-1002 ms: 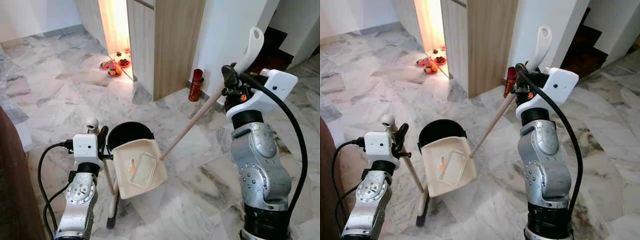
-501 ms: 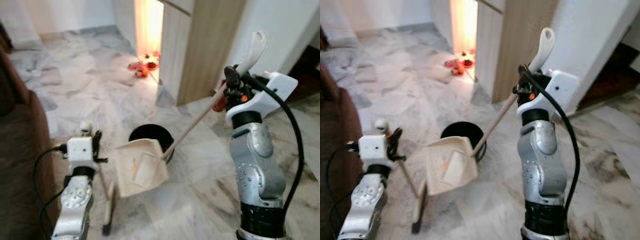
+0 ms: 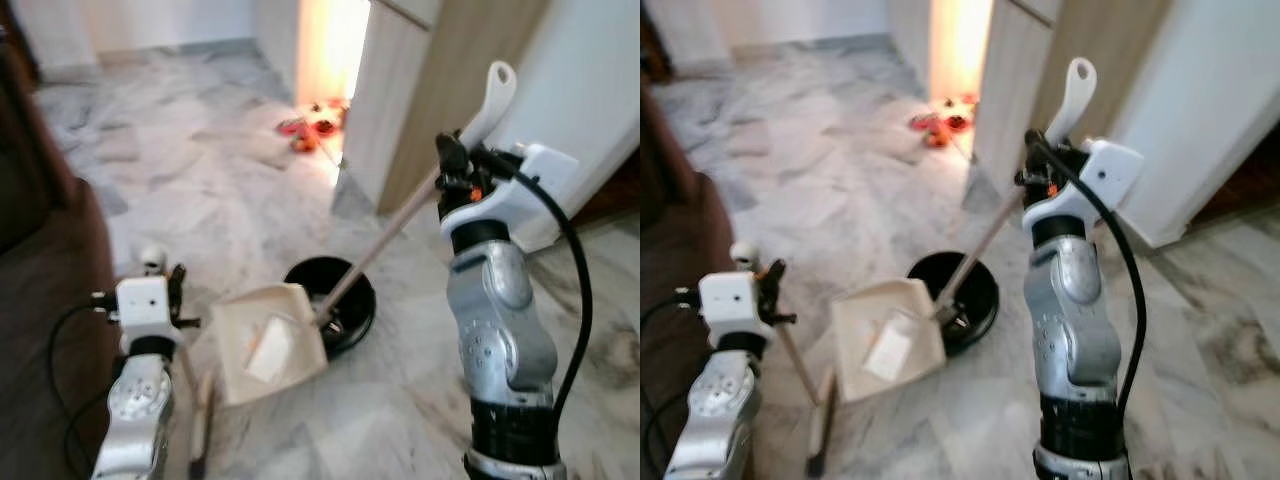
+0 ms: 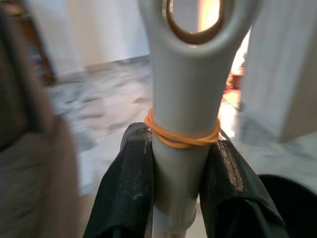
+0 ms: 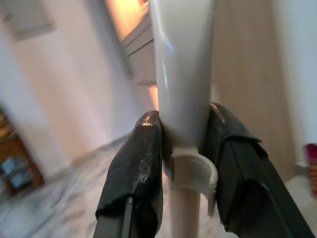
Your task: Sweep floor
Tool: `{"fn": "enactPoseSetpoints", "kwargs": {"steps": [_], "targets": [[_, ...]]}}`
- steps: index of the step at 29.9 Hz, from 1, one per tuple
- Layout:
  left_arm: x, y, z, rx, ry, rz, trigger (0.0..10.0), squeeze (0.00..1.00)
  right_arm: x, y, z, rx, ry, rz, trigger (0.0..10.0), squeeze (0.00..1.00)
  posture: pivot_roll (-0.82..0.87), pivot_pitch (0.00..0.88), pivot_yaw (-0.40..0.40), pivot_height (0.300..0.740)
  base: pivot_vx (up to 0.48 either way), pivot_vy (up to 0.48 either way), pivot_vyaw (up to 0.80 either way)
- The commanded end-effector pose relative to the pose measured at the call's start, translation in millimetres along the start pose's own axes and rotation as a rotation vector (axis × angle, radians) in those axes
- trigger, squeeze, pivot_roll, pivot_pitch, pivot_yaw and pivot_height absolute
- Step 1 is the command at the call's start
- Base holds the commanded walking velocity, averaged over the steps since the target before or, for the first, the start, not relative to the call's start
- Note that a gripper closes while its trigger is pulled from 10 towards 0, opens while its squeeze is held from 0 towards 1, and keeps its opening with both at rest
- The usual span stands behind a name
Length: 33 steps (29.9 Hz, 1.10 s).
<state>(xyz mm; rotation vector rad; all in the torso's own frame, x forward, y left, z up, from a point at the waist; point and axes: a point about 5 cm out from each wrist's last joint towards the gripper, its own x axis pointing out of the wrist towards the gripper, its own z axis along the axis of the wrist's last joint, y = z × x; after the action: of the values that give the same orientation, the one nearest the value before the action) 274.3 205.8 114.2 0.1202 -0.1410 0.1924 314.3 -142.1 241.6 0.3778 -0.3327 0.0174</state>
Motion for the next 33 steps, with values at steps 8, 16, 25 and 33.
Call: {"fn": "enactPoseSetpoints", "kwargs": {"steps": [8, 16, 25, 33], "targets": [[2.6, -3.4, 12.4, -0.013, -0.056, -0.014, 10.0, 0.00, 2.1, 6.4, 11.8, 0.027, -0.063, 0.013, 10.0, 0.00, 0.11, 0.049, -0.051, 0.740, 0.275, 0.393, -0.73], [0.4, -3.2, 15.8, -0.014, -0.083, -0.022, 10.0, 0.00, 2.4, 6.1, 15.8, 0.036, -0.094, 0.001, 10.0, 0.00, 0.11, 0.055, -0.052, 0.740, 0.102, 0.144, -0.10], [-0.5, -3.8, 17.0, -0.018, -0.091, -0.029, 10.0, 0.00, 3.1, 5.6, 18.6, 0.037, -0.112, -0.008, 10.0, 0.00, 0.11, 0.058, -0.053, 0.740, 0.000, 0.000, 0.00], [-1.0, -5.0, 17.2, -0.024, -0.089, -0.037, 10.0, 0.00, 4.8, 3.3, 20.4, 0.039, -0.121, -0.019, 10.0, 0.00, 0.11, 0.058, -0.054, 0.740, 0.000, 0.000, -0.43]]}}
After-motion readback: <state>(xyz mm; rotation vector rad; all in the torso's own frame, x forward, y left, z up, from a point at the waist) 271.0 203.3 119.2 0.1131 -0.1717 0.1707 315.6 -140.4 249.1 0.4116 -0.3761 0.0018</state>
